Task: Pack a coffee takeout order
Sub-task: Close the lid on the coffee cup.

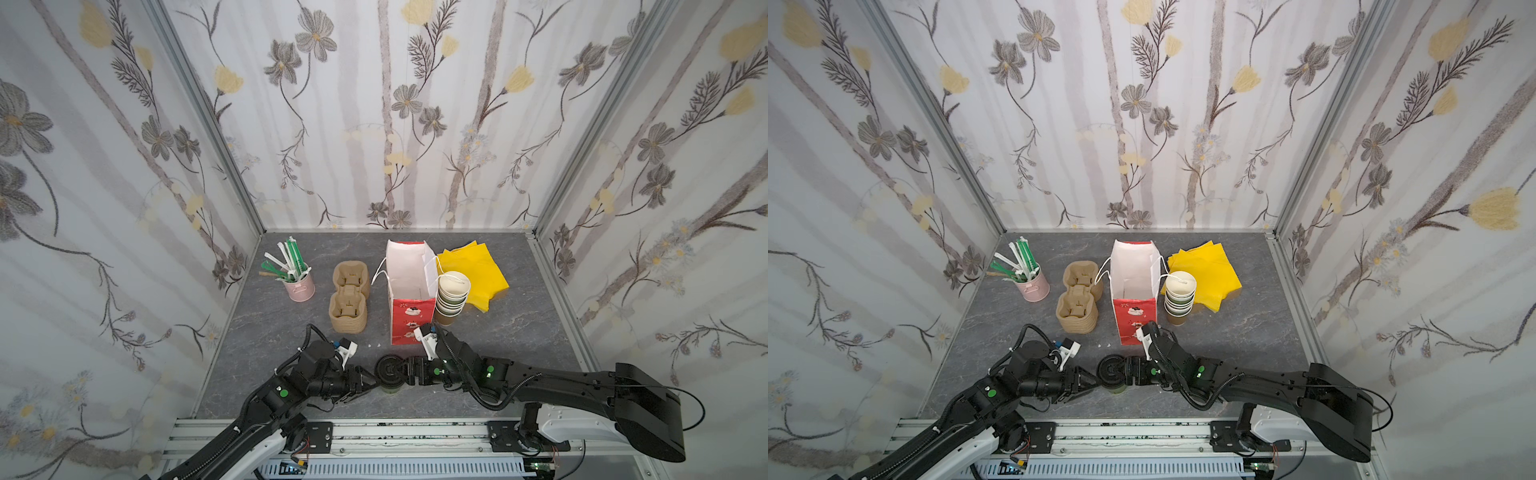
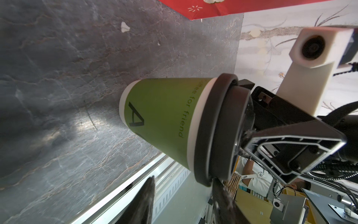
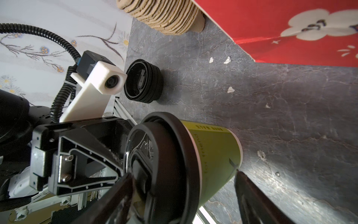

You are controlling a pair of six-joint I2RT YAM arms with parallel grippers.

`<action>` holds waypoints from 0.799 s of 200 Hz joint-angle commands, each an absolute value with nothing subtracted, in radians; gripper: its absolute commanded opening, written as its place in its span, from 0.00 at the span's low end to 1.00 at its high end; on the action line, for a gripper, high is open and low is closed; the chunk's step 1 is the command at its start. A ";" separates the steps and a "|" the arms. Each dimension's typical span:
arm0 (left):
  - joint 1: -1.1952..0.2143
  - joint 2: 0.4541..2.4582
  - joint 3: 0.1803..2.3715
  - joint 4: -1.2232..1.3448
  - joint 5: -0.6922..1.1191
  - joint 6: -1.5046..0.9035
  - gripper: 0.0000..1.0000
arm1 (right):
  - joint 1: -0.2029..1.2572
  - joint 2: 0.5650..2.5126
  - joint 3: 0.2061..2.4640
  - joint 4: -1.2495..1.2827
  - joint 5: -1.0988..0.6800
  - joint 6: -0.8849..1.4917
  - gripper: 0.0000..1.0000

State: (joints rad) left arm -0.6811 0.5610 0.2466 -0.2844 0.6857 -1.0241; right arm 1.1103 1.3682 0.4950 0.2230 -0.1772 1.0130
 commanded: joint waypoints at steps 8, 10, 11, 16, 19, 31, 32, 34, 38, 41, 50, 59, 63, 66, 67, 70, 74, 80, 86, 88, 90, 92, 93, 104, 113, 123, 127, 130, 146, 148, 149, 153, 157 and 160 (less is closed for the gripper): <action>-0.684 0.587 0.243 -0.270 0.653 -1.000 0.38 | 1.111 1.371 0.492 0.255 -0.182 1.023 0.81; -0.684 0.587 0.243 -0.270 0.653 -1.001 0.37 | 1.110 1.370 0.490 0.254 -0.181 1.023 0.81; -0.683 0.588 0.242 -0.270 0.652 -1.001 0.36 | 1.109 1.370 0.490 0.253 -0.180 1.023 0.81; -0.685 0.592 0.239 -0.270 0.649 -1.004 0.33 | 1.111 1.370 0.487 0.252 -0.180 1.025 0.81; -0.684 0.593 0.237 -0.269 0.649 -1.006 0.31 | 1.110 1.370 0.486 0.252 -0.179 1.025 0.81; -0.686 0.599 0.224 -0.271 0.643 -1.011 0.27 | 1.110 1.369 0.478 0.251 -0.173 1.029 0.81; -0.687 0.600 0.224 -0.271 0.642 -1.012 0.27 | 1.111 1.369 0.477 0.251 -0.173 1.029 0.81; -0.687 0.601 0.222 -0.271 0.641 -1.014 0.27 | 1.111 1.368 0.476 0.250 -0.172 1.030 0.81; -0.687 0.602 0.217 -0.271 0.637 -1.016 0.26 | 1.109 1.368 0.473 0.252 -0.172 1.032 0.81; -0.688 0.604 0.214 -0.271 0.634 -1.017 0.26 | 1.110 1.368 0.472 0.253 -0.171 1.032 0.81; -0.688 0.611 0.208 -0.271 0.628 -1.019 0.25 | 1.111 1.371 0.468 0.250 -0.169 1.034 0.80; -0.689 0.622 0.203 -0.271 0.622 -1.017 0.23 | 1.110 1.375 0.467 0.249 -0.169 1.035 0.80; -0.689 0.627 0.201 -0.272 0.620 -1.016 0.23 | 1.111 1.376 0.466 0.246 -0.169 1.035 0.80; -0.689 0.632 0.201 -0.271 0.618 -1.013 0.23 | 1.111 1.377 0.466 0.247 -0.167 1.035 0.80; -0.689 0.634 0.201 -0.271 0.617 -1.013 0.23 | 1.110 1.378 0.466 0.247 -0.166 1.035 0.80; -0.690 0.638 0.202 -0.272 0.616 -1.011 0.23 | 1.110 1.379 0.466 0.245 -0.166 1.035 0.80; -0.691 0.644 0.200 -0.272 0.613 -1.010 0.22 | 1.110 1.380 0.465 0.245 -0.166 1.035 0.80; -0.692 0.653 0.199 -0.272 0.610 -1.006 0.22 | 1.111 1.381 0.464 0.245 -0.166 1.036 0.80; -0.692 0.662 0.200 -0.273 0.607 -1.004 0.21 | 1.111 1.382 0.464 0.246 -0.165 1.037 0.80; -0.693 0.664 0.201 -0.273 0.605 -1.003 0.21 | 1.111 1.382 0.463 0.246 -0.165 1.037 0.80; -0.693 0.666 0.199 -0.273 0.603 -1.003 0.21 | 1.111 1.383 0.463 0.246 -0.165 1.038 0.80; -0.694 0.668 0.199 -0.273 0.603 -1.003 0.21 | 1.111 1.383 0.462 0.247 -0.165 1.038 0.80; -0.695 0.668 0.199 -0.273 0.602 -1.003 0.21 | 1.111 1.384 0.463 0.246 -0.164 1.038 0.80; -0.698 0.673 0.199 -0.276 0.595 -1.002 0.21 | 1.111 1.384 0.463 0.243 -0.165 1.039 0.79; -0.699 0.675 0.197 -0.278 0.589 -1.002 0.21 | 1.110 1.383 0.463 0.240 -0.163 1.039 0.79; -0.700 0.675 0.198 -0.279 0.586 -0.999 0.25 | 1.110 1.380 0.461 0.236 -0.162 1.039 0.79; -0.700 0.673 0.201 -0.279 0.584 -0.997 0.29 | 1.111 1.378 0.462 0.236 -0.160 1.039 0.79; -0.700 0.671 0.204 -0.279 0.581 -0.996 0.33 | 1.110 1.378 0.462 0.236 -0.161 1.040 0.79; -0.700 0.643 0.237 -0.278 0.562 -0.997 0.44 | 1.110 1.367 0.463 0.236 -0.159 1.040 0.79; -0.700 0.638 0.243 -0.278 0.560 -0.997 0.44 | 1.110 1.366 0.464 0.236 -0.159 1.040 0.79; -0.701 0.636 0.245 -0.278 0.559 -0.998 0.45 | 1.110 1.364 0.465 0.236 -0.159 1.040 0.79; -0.700 0.626 0.257 -0.278 0.557 -0.999 0.46 | 1.111 1.362 0.466 0.236 -0.161 1.040 0.80; -0.701 0.618 0.270 -0.279 0.552 -0.999 0.47 | 1.111 1.360 0.465 0.236 -0.161 1.040 0.80; -0.700 0.614 0.279 -0.278 0.551 -0.999 0.47 | 1.111 1.358 0.467 0.236 -0.160 1.039 0.80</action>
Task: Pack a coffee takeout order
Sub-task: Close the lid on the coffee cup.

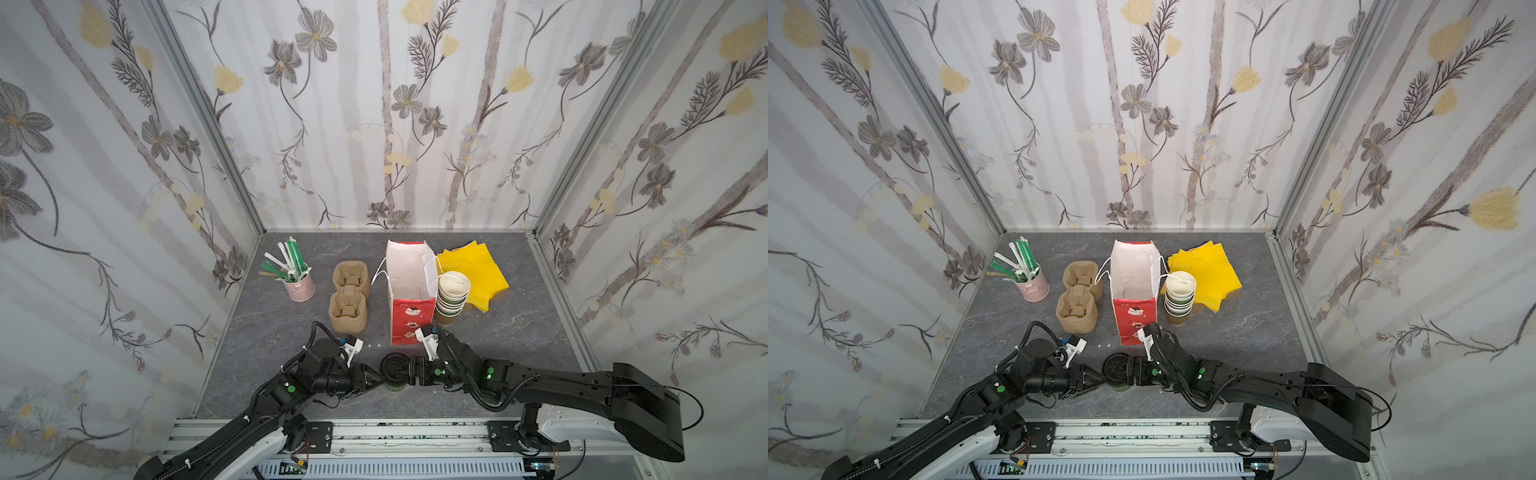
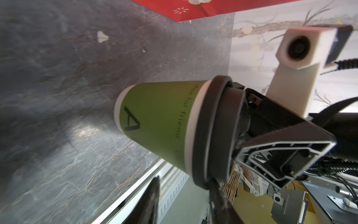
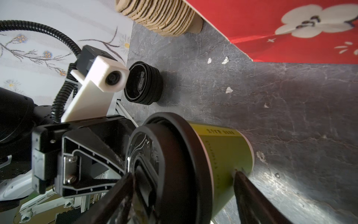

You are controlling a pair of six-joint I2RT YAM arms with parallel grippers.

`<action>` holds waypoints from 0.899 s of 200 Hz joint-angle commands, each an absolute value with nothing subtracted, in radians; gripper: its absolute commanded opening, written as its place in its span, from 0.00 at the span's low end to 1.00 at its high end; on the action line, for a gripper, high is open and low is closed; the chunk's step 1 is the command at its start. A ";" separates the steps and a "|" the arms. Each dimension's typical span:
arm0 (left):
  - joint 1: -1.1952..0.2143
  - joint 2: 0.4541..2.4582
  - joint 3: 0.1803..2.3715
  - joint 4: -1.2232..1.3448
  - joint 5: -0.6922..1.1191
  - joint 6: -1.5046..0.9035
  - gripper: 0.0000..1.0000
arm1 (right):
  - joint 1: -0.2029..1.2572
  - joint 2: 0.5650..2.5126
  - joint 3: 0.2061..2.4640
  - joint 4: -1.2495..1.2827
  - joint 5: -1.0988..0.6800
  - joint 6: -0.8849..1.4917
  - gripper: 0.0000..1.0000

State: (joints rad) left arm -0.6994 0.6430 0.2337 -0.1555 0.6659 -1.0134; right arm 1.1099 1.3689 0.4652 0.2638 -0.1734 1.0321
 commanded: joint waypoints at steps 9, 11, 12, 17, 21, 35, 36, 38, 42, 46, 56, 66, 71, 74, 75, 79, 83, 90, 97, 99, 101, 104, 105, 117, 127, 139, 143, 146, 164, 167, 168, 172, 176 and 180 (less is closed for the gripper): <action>-0.700 0.600 0.304 -0.277 0.546 -1.000 0.49 | 1.110 1.352 0.469 0.234 -0.162 1.038 0.80; -0.700 0.598 0.310 -0.278 0.546 -1.000 0.49 | 1.109 1.351 0.468 0.234 -0.161 1.037 0.81; -0.700 0.597 0.313 -0.278 0.546 -1.000 0.49 | 1.109 1.351 0.468 0.234 -0.161 1.037 0.81; -0.700 0.593 0.326 -0.278 0.544 -0.999 0.50 | 1.111 1.348 0.469 0.235 -0.160 1.035 0.81; -0.700 0.590 0.336 -0.278 0.542 -0.996 0.52 | 1.111 1.347 0.471 0.232 -0.158 1.033 0.81; -0.700 0.577 0.362 -0.278 0.531 -0.994 0.54 | 1.109 1.342 0.475 0.229 -0.156 1.023 0.83; -0.700 0.577 0.363 -0.278 0.530 -0.993 0.54 | 1.109 1.340 0.476 0.229 -0.156 1.022 0.83; -0.700 0.575 0.365 -0.278 0.529 -0.994 0.54 | 1.109 1.339 0.478 0.226 -0.156 1.021 0.83; -0.701 0.576 0.370 -0.278 0.528 -0.994 0.55 | 1.109 1.337 0.480 0.224 -0.156 1.018 0.84; -0.700 0.579 0.373 -0.277 0.528 -0.993 0.56 | 1.109 1.336 0.483 0.223 -0.156 1.016 0.85; -0.700 0.590 0.380 -0.278 0.526 -0.987 0.58 | 1.109 1.324 0.489 0.217 -0.156 1.005 0.88; -0.700 0.607 0.383 -0.278 0.521 -0.977 0.59 | 1.110 1.302 0.495 0.208 -0.152 0.996 0.91; -0.700 0.617 0.385 -0.278 0.518 -0.973 0.61 | 1.109 1.290 0.496 0.201 -0.148 0.992 0.92; -0.700 0.624 0.387 -0.277 0.516 -0.970 0.62 | 1.110 1.279 0.497 0.195 -0.142 0.989 0.92; -0.700 0.626 0.388 -0.276 0.515 -0.969 0.62 | 1.110 1.275 0.498 0.191 -0.142 0.989 0.92; -0.699 0.633 0.390 -0.276 0.513 -0.964 0.64 | 1.110 1.259 0.497 0.181 -0.136 0.984 0.93; -0.700 0.641 0.394 -0.276 0.510 -0.958 0.66 | 1.111 1.242 0.498 0.169 -0.133 0.978 0.94; -0.700 0.654 0.402 -0.276 0.503 -0.949 0.70 | 1.111 1.205 0.494 0.138 -0.124 0.973 0.95; -0.700 0.663 0.415 -0.275 0.491 -0.939 0.73 | 1.111 1.160 0.487 0.106 -0.116 0.971 0.96; -0.700 0.666 0.418 -0.275 0.487 -0.936 0.74 | 1.112 1.154 0.487 0.102 -0.116 0.972 0.96; -0.700 0.668 0.421 -0.273 0.484 -0.935 0.74 | 1.112 1.142 0.483 0.094 -0.117 0.971 0.96; -0.700 0.671 0.426 -0.272 0.480 -0.932 0.76 | 1.112 1.128 0.478 0.083 -0.116 0.973 0.96; -0.700 0.672 0.428 -0.272 0.479 -0.931 0.76 | 1.112 1.121 0.475 0.080 -0.116 0.974 0.96; -0.699 0.692 0.445 -0.265 0.472 -0.913 0.78 | 1.116 1.057 0.451 0.036 -0.127 0.991 0.95; -0.700 0.717 0.450 -0.262 0.472 -0.895 0.78 | 1.125 1.015 0.424 0.010 -0.137 1.014 0.93; -0.700 0.757 0.446 -0.255 0.478 -0.880 0.79 | 1.144 0.982 0.387 -0.002 -0.144 1.050 0.89; -0.700 0.772 0.445 -0.252 0.482 -0.876 0.78 | 1.153 0.976 0.375 -0.002 -0.146 1.063 0.88; -0.700 0.783 0.444 -0.250 0.485 -0.873 0.78 | 1.159 0.972 0.367 0.000 -0.147 1.074 0.87; -0.702 0.828 0.445 -0.225 0.513 -0.866 0.77 | 1.187 0.969 0.324 0.055 -0.158 1.126 0.82; -0.701 0.832 0.445 -0.221 0.514 -0.865 0.77 | 1.192 0.971 0.320 0.070 -0.161 1.133 0.82; -0.702 0.833 0.445 -0.220 0.515 -0.865 0.77 | 1.192 0.972 0.319 0.075 -0.162 1.135 0.82; -0.701 0.836 0.446 -0.217 0.515 -0.865 0.76 | 1.195 0.979 0.314 0.095 -0.165 1.142 0.81; -0.701 0.839 0.445 -0.213 0.517 -0.863 0.76 | 1.196 0.984 0.311 0.116 -0.168 1.149 0.81; -0.701 0.842 0.447 -0.209 0.519 -0.864 0.76 | 1.199 0.991 0.308 0.137 -0.172 1.155 0.81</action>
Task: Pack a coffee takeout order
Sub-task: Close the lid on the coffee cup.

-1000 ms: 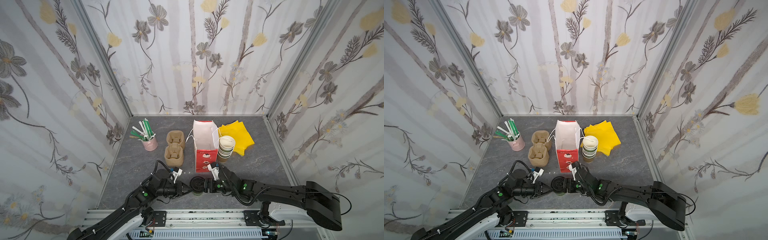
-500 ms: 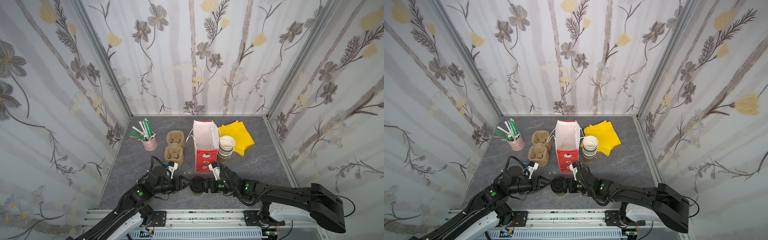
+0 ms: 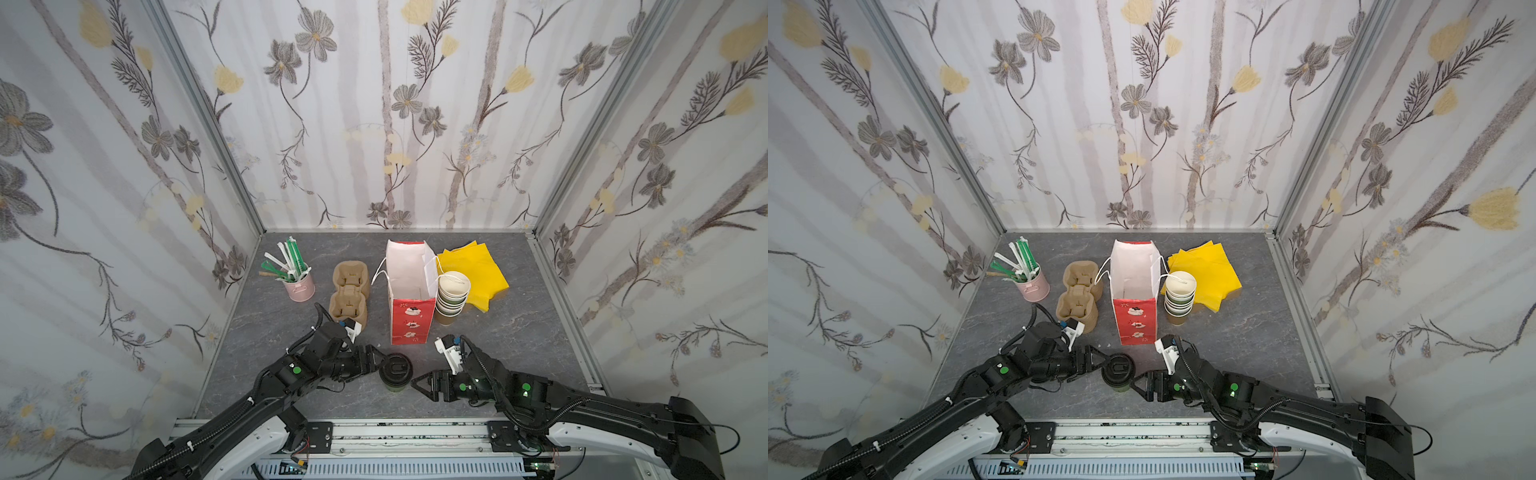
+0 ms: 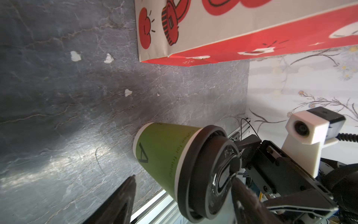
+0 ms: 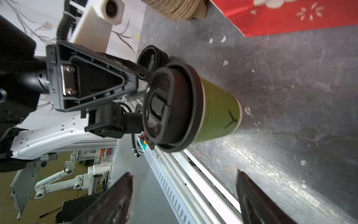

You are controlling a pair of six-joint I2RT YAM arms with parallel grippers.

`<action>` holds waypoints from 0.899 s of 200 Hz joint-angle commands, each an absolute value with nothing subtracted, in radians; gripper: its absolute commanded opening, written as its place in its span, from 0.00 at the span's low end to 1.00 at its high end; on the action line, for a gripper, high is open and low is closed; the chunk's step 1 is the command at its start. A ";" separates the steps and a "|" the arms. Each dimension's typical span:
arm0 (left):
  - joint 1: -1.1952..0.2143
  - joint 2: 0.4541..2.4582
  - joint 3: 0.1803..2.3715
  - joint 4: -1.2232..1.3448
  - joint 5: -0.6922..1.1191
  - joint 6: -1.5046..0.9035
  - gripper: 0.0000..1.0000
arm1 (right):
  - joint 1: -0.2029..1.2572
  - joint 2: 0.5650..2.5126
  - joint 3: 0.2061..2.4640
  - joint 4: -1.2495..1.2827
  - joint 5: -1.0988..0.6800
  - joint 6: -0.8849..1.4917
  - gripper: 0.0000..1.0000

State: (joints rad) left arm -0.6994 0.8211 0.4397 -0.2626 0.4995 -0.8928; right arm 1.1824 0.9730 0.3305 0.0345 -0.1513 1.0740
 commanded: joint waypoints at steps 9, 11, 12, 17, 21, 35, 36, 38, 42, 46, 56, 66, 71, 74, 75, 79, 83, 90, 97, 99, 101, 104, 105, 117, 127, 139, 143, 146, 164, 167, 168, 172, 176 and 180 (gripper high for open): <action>-0.701 0.846 0.448 -0.203 0.524 -0.863 0.76 | 1.201 1.013 0.302 0.189 -0.180 1.169 0.80; -0.701 0.845 0.448 -0.202 0.524 -0.863 0.75 | 1.201 1.016 0.301 0.195 -0.181 1.170 0.80; -0.701 0.846 0.448 -0.201 0.525 -0.864 0.75 | 1.201 1.018 0.300 0.200 -0.183 1.171 0.80; -0.701 0.848 0.447 -0.199 0.529 -0.864 0.75 | 1.201 1.030 0.298 0.225 -0.185 1.176 0.80; -0.702 0.848 0.445 -0.197 0.529 -0.864 0.75 | 1.201 1.037 0.296 0.241 -0.186 1.179 0.79; -0.701 0.853 0.438 -0.191 0.530 -0.865 0.74 | 1.200 1.073 0.294 0.287 -0.187 1.187 0.79; -0.702 0.853 0.438 -0.190 0.531 -0.864 0.74 | 1.200 1.075 0.293 0.290 -0.187 1.188 0.79; -0.702 0.854 0.436 -0.188 0.531 -0.865 0.74 | 1.199 1.080 0.292 0.296 -0.187 1.189 0.78; -0.701 0.857 0.434 -0.186 0.531 -0.865 0.73 | 1.198 1.087 0.291 0.307 -0.189 1.191 0.78; -0.701 0.859 0.433 -0.184 0.531 -0.867 0.73 | 1.197 1.095 0.291 0.321 -0.189 1.193 0.78; -0.701 0.865 0.430 -0.177 0.535 -0.870 0.71 | 1.196 1.113 0.287 0.351 -0.195 1.203 0.77; -0.703 0.869 0.427 -0.172 0.535 -0.873 0.69 | 1.194 1.127 0.285 0.362 -0.196 1.207 0.77; -0.703 0.871 0.422 -0.169 0.534 -0.874 0.68 | 1.193 1.132 0.284 0.362 -0.196 1.209 0.76; -0.703 0.871 0.421 -0.167 0.534 -0.875 0.67 | 1.193 1.135 0.284 0.362 -0.196 1.209 0.76; -0.704 0.870 0.420 -0.166 0.534 -0.876 0.67 | 1.193 1.136 0.285 0.361 -0.195 1.210 0.76; -0.703 0.871 0.416 -0.164 0.534 -0.876 0.66 | 1.191 1.138 0.283 0.360 -0.196 1.210 0.76; -0.704 0.870 0.412 -0.162 0.534 -0.877 0.66 | 1.189 1.140 0.283 0.362 -0.196 1.211 0.75; -0.705 0.869 0.407 -0.158 0.535 -0.877 0.65 | 1.185 1.141 0.280 0.366 -0.195 1.212 0.75; -0.705 0.869 0.402 -0.157 0.535 -0.879 0.64 | 1.183 1.144 0.278 0.368 -0.194 1.213 0.75; -0.704 0.870 0.402 -0.157 0.536 -0.879 0.64 | 1.181 1.145 0.277 0.368 -0.195 1.214 0.75; -0.705 0.868 0.401 -0.155 0.537 -0.879 0.64 | 1.179 1.146 0.276 0.368 -0.194 1.215 0.75; -0.704 0.869 0.400 -0.155 0.537 -0.879 0.63 | 1.176 1.147 0.277 0.367 -0.194 1.215 0.75; -0.704 0.869 0.399 -0.155 0.537 -0.879 0.63 | 1.175 1.148 0.278 0.367 -0.195 1.215 0.75; -0.705 0.868 0.394 -0.153 0.540 -0.881 0.63 | 1.171 1.157 0.278 0.365 -0.194 1.215 0.74; -0.704 0.868 0.390 -0.153 0.540 -0.882 0.62 | 1.167 1.165 0.280 0.370 -0.190 1.218 0.73; -0.704 0.871 0.385 -0.153 0.541 -0.882 0.61 | 1.165 1.178 0.282 0.378 -0.188 1.221 0.72; -0.705 0.871 0.384 -0.153 0.541 -0.882 0.61 | 1.166 1.184 0.283 0.381 -0.188 1.221 0.72; -0.705 0.871 0.384 -0.153 0.541 -0.882 0.61 | 1.166 1.187 0.284 0.383 -0.189 1.222 0.72; -0.705 0.874 0.377 -0.152 0.542 -0.882 0.60 | 1.166 1.211 0.284 0.390 -0.191 1.224 0.70; -0.704 0.875 0.377 -0.152 0.543 -0.882 0.60 | 1.165 1.214 0.283 0.390 -0.191 1.224 0.69; -0.704 0.875 0.377 -0.152 0.543 -0.882 0.60 | 1.165 1.215 0.283 0.388 -0.191 1.225 0.69; -0.704 0.876 0.376 -0.152 0.543 -0.882 0.59 | 1.165 1.219 0.283 0.386 -0.190 1.226 0.68; -0.705 0.877 0.375 -0.152 0.543 -0.882 0.59 | 1.166 1.221 0.282 0.382 -0.188 1.226 0.67; -0.705 0.876 0.374 -0.152 0.543 -0.882 0.59 | 1.165 1.223 0.282 0.377 -0.182 1.228 0.67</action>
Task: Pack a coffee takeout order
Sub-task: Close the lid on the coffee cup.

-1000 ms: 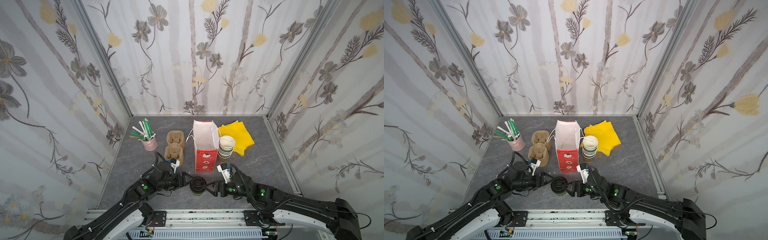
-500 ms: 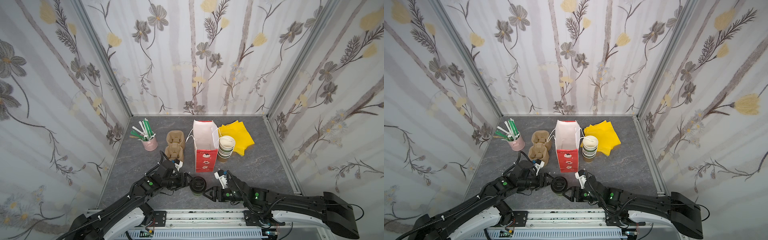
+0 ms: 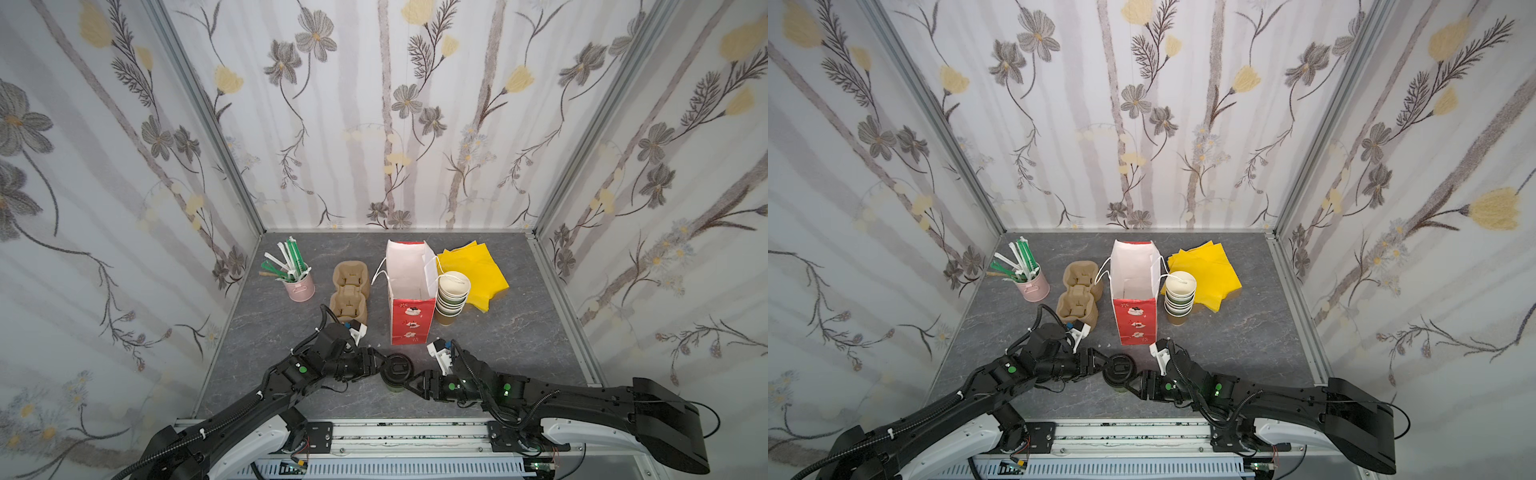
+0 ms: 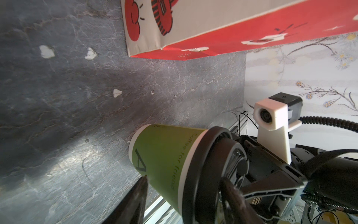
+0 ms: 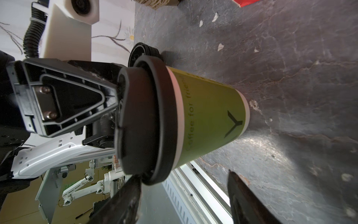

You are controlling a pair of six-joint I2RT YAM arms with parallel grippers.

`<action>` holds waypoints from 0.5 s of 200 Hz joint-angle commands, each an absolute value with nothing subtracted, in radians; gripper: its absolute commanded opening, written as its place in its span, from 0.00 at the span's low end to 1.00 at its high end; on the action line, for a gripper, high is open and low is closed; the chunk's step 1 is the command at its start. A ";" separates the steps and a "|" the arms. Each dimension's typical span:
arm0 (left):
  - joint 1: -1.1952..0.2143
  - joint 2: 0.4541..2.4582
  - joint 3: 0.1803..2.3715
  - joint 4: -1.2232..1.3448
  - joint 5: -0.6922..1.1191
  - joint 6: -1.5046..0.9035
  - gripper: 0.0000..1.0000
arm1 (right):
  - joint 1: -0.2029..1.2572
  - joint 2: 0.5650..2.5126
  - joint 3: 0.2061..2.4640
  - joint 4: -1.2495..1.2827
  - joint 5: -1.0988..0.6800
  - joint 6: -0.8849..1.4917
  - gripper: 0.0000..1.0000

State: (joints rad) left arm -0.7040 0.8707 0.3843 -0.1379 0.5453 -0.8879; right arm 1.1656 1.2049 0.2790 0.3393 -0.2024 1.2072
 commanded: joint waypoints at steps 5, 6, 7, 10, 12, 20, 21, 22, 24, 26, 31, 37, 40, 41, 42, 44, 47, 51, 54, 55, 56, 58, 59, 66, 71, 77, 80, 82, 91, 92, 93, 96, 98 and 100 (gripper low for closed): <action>-0.704 0.878 0.373 -0.152 0.542 -0.882 0.59 | 1.166 1.225 0.282 0.367 -0.173 1.228 0.65; -0.704 0.878 0.373 -0.152 0.542 -0.882 0.59 | 1.165 1.227 0.282 0.365 -0.172 1.229 0.65; -0.704 0.879 0.371 -0.152 0.542 -0.882 0.59 | 1.165 1.227 0.282 0.362 -0.170 1.230 0.65; -0.705 0.879 0.371 -0.152 0.542 -0.882 0.59 | 1.166 1.229 0.282 0.356 -0.166 1.231 0.64; -0.704 0.880 0.371 -0.152 0.542 -0.882 0.58 | 1.165 1.229 0.283 0.349 -0.163 1.232 0.64; -0.704 0.882 0.369 -0.152 0.542 -0.881 0.58 | 1.166 1.233 0.285 0.322 -0.144 1.238 0.61; -0.704 0.882 0.369 -0.152 0.542 -0.881 0.58 | 1.166 1.233 0.285 0.319 -0.142 1.239 0.61; -0.704 0.883 0.370 -0.152 0.542 -0.881 0.58 | 1.166 1.234 0.287 0.317 -0.140 1.239 0.61; -0.705 0.883 0.367 -0.152 0.542 -0.880 0.57 | 1.166 1.235 0.287 0.309 -0.135 1.240 0.61; -0.704 0.882 0.367 -0.152 0.542 -0.880 0.57 | 1.165 1.236 0.288 0.303 -0.131 1.242 0.60; -0.704 0.885 0.365 -0.152 0.541 -0.879 0.56 | 1.166 1.239 0.290 0.287 -0.123 1.244 0.60; -0.705 0.888 0.363 -0.152 0.540 -0.879 0.56 | 1.166 1.241 0.292 0.259 -0.105 1.253 0.59; -0.705 0.888 0.362 -0.152 0.540 -0.878 0.56 | 1.164 1.242 0.292 0.247 -0.100 1.258 0.58; -0.705 0.888 0.360 -0.152 0.540 -0.878 0.55 | 1.165 1.242 0.293 0.242 -0.097 1.259 0.58; -0.705 0.890 0.360 -0.152 0.539 -0.878 0.55 | 1.165 1.242 0.294 0.238 -0.095 1.261 0.58; -0.705 0.890 0.360 -0.152 0.539 -0.878 0.55 | 1.166 1.242 0.294 0.229 -0.091 1.264 0.58; -0.704 0.893 0.359 -0.152 0.538 -0.877 0.55 | 1.166 1.243 0.295 0.221 -0.086 1.266 0.57; -0.704 0.895 0.357 -0.152 0.538 -0.877 0.55 | 1.166 1.244 0.298 0.194 -0.075 1.272 0.56; -0.704 0.896 0.356 -0.152 0.538 -0.877 0.54 | 1.166 1.244 0.300 0.182 -0.071 1.274 0.56; -0.705 0.897 0.357 -0.152 0.538 -0.877 0.54 | 1.166 1.244 0.301 0.176 -0.068 1.275 0.56; -0.704 0.897 0.356 -0.152 0.538 -0.877 0.54 | 1.166 1.245 0.303 0.165 -0.065 1.277 0.56; -0.704 0.899 0.355 -0.152 0.538 -0.877 0.54 | 1.166 1.245 0.306 0.154 -0.061 1.279 0.55; -0.704 0.899 0.356 -0.152 0.538 -0.877 0.54 | 1.166 1.245 0.308 0.149 -0.058 1.280 0.55; -0.705 0.902 0.354 -0.152 0.537 -0.876 0.54 | 1.164 1.246 0.313 0.121 -0.048 1.284 0.54; -0.705 0.903 0.353 -0.152 0.537 -0.875 0.53 | 1.165 1.244 0.316 0.105 -0.042 1.288 0.54; -0.705 0.905 0.353 -0.152 0.537 -0.874 0.53 | 1.166 1.244 0.315 0.092 -0.036 1.293 0.53; -0.704 0.906 0.353 -0.152 0.537 -0.873 0.53 | 1.165 1.244 0.315 0.088 -0.034 1.295 0.52; -0.704 0.907 0.353 -0.152 0.537 -0.873 0.53 | 1.165 1.243 0.315 0.085 -0.032 1.297 0.52; -0.704 0.911 0.353 -0.152 0.537 -0.870 0.53 | 1.166 1.246 0.312 0.073 -0.023 1.305 0.51; -0.704 0.912 0.353 -0.152 0.537 -0.870 0.53 | 1.166 1.247 0.311 0.072 -0.023 1.308 0.51; -0.705 0.912 0.353 -0.152 0.537 -0.870 0.53 | 1.166 1.249 0.311 0.071 -0.022 1.309 0.50; -0.704 0.915 0.353 -0.152 0.536 -0.870 0.53 | 1.165 1.250 0.309 0.070 -0.021 1.312 0.50; -0.704 0.914 0.353 -0.152 0.536 -0.869 0.53 | 1.166 1.252 0.307 0.069 -0.020 1.314 0.50; -0.703 0.915 0.353 -0.152 0.535 -0.868 0.52 | 1.165 1.253 0.306 0.069 -0.020 1.315 0.50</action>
